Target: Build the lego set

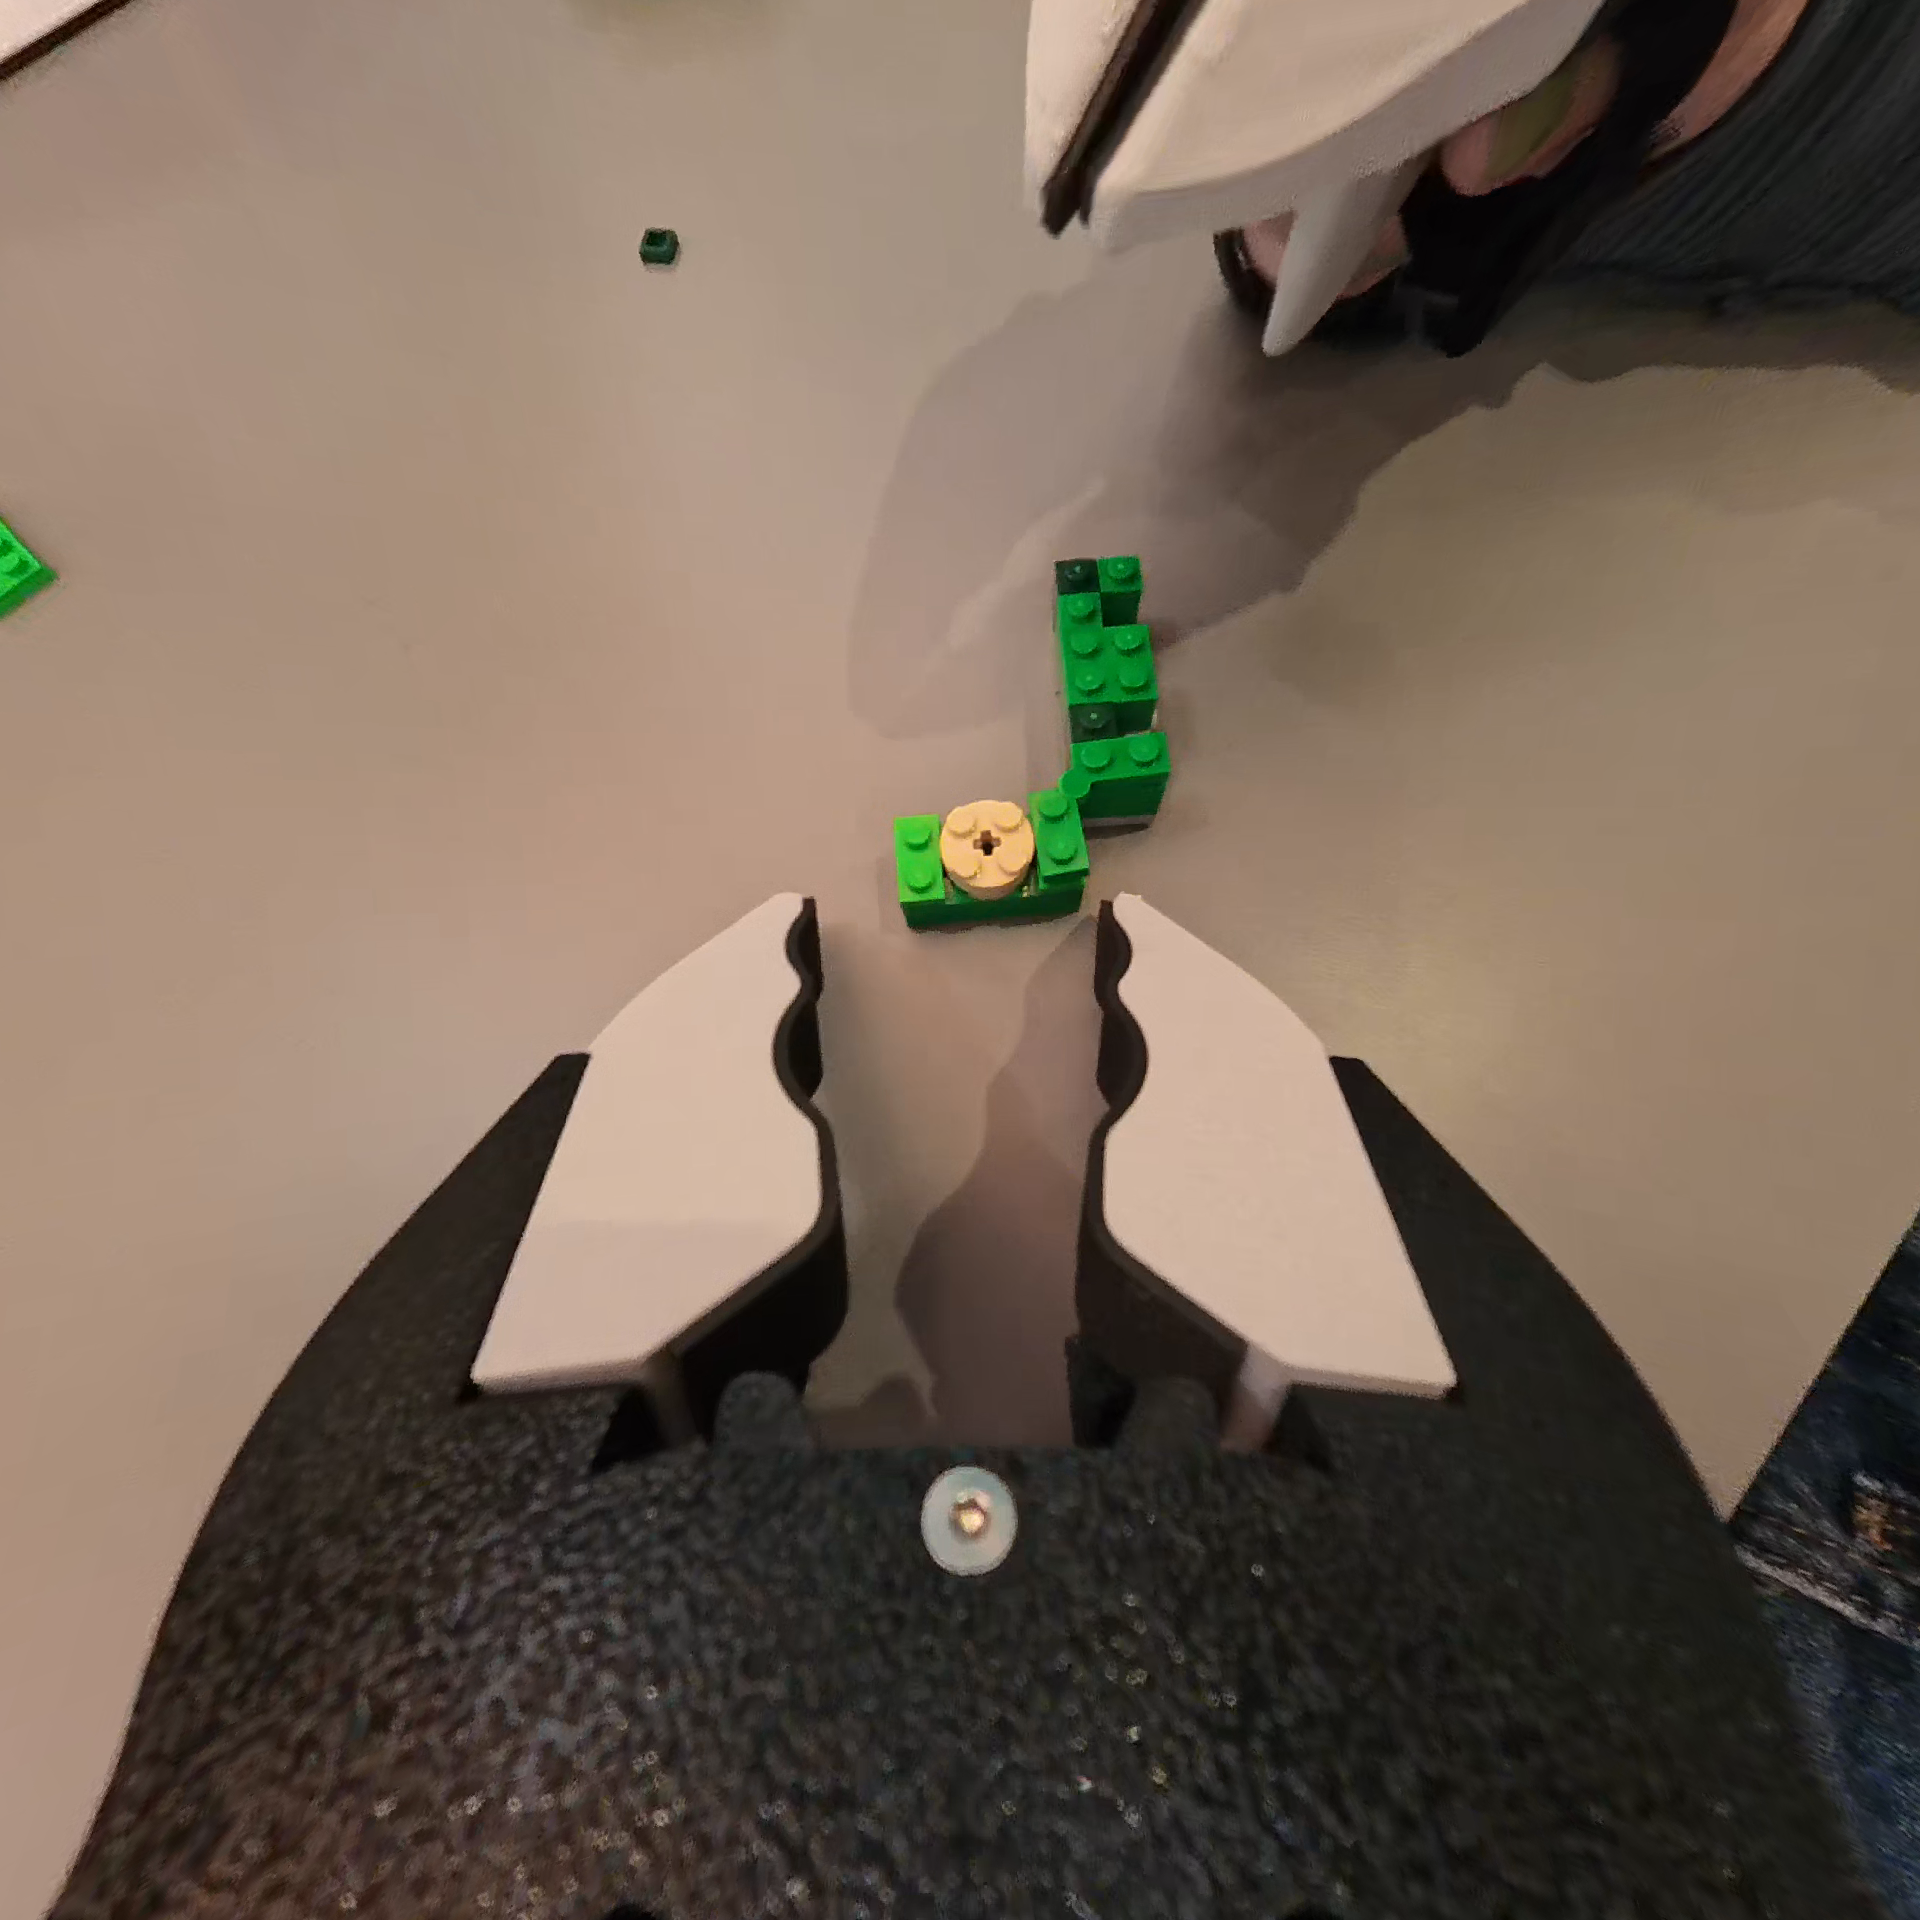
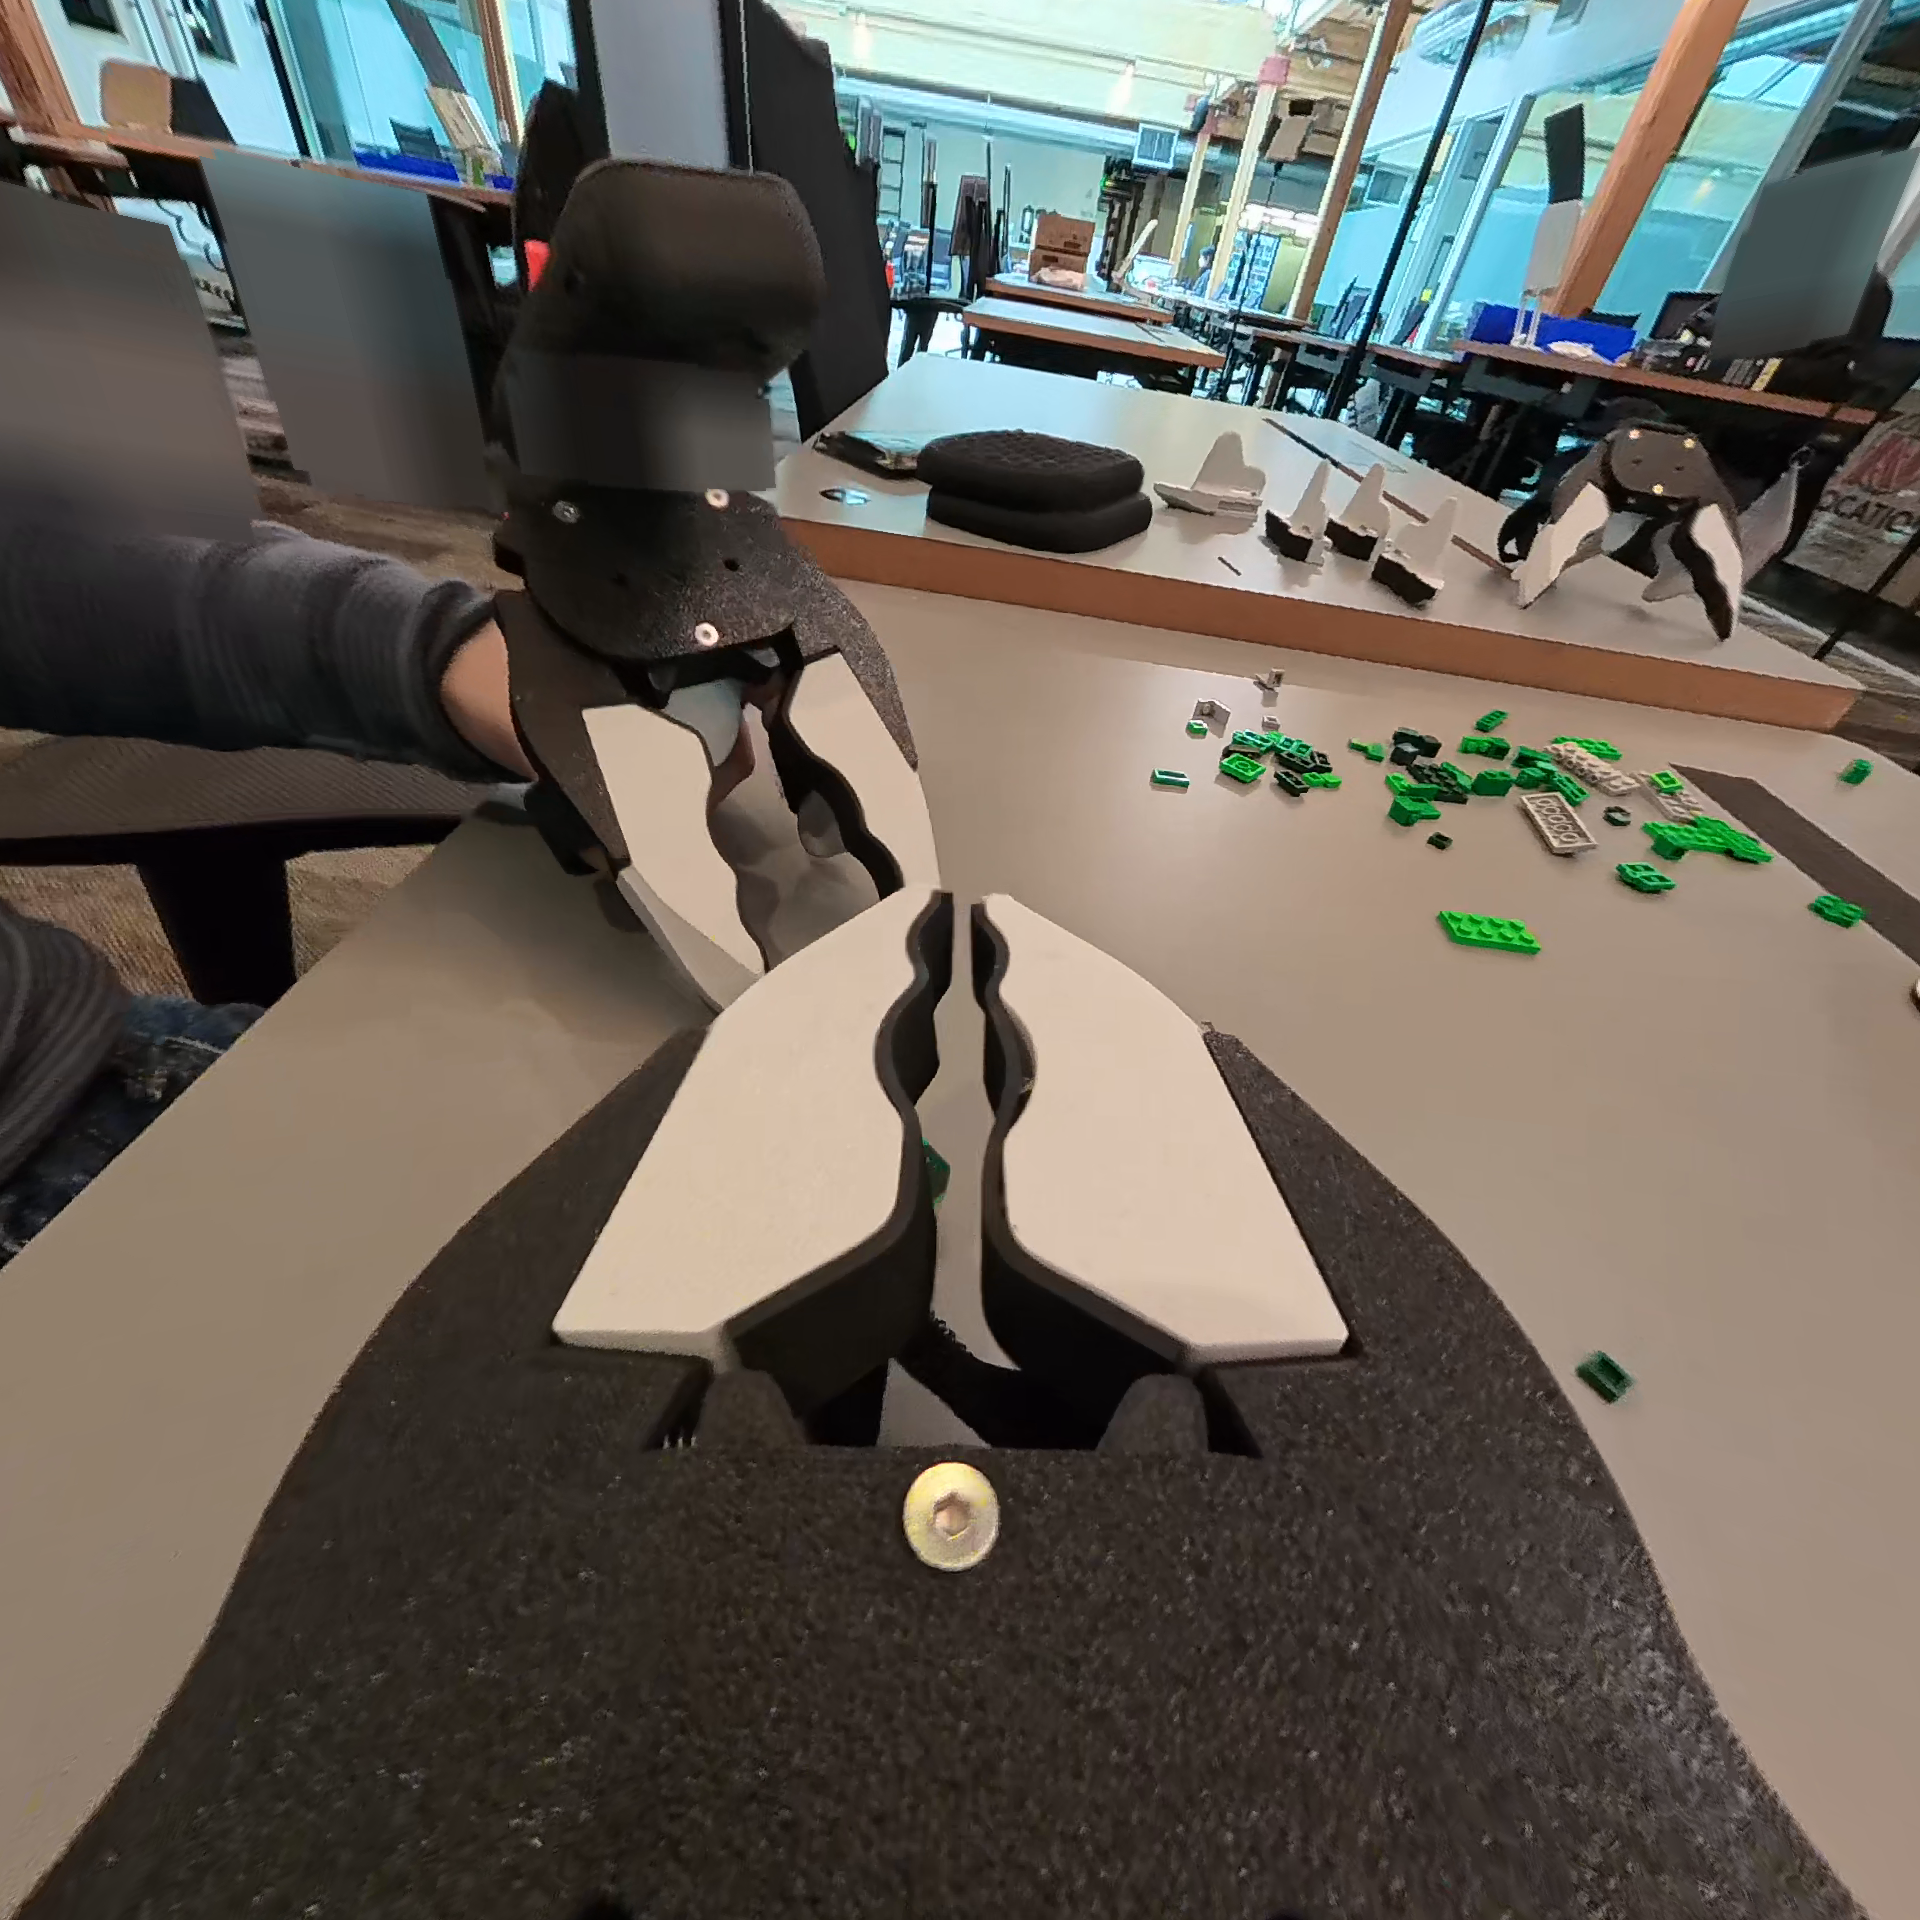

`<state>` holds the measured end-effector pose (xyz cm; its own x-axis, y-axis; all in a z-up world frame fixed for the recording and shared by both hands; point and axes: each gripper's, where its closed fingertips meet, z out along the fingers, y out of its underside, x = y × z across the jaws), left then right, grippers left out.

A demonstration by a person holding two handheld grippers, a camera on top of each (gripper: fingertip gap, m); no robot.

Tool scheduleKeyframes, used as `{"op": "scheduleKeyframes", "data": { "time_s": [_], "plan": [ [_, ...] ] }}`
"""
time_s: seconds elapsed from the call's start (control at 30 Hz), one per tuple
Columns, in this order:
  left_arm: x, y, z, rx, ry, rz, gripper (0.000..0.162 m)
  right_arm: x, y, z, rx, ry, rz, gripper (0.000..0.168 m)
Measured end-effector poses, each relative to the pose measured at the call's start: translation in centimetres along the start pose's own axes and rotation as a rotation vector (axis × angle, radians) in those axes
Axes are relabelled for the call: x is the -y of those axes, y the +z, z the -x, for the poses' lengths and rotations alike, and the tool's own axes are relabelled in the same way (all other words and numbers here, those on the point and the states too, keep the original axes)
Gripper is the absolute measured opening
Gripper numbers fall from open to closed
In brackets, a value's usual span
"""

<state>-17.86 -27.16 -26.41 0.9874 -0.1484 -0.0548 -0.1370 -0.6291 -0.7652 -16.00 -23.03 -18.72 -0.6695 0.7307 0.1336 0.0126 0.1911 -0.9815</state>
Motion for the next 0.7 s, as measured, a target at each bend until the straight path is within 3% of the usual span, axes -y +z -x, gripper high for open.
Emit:
{"op": "scheduleKeyframes", "data": {
  "time_s": [0.3, 0.7],
  "plan": [
    [0.2, 0.4, 0.0, -0.015, 0.002, 0.008, 0.05, -2.8, -0.3, 1.9, 0.121, -0.122, 0.226, 0.041],
    [0.4, 0.7, -0.3, -0.04, 0.005, 0.01, 0.04, -2.9, -0.3, 2.2, 0.138, -0.097, 0.227, 0.043]
  ]
}}
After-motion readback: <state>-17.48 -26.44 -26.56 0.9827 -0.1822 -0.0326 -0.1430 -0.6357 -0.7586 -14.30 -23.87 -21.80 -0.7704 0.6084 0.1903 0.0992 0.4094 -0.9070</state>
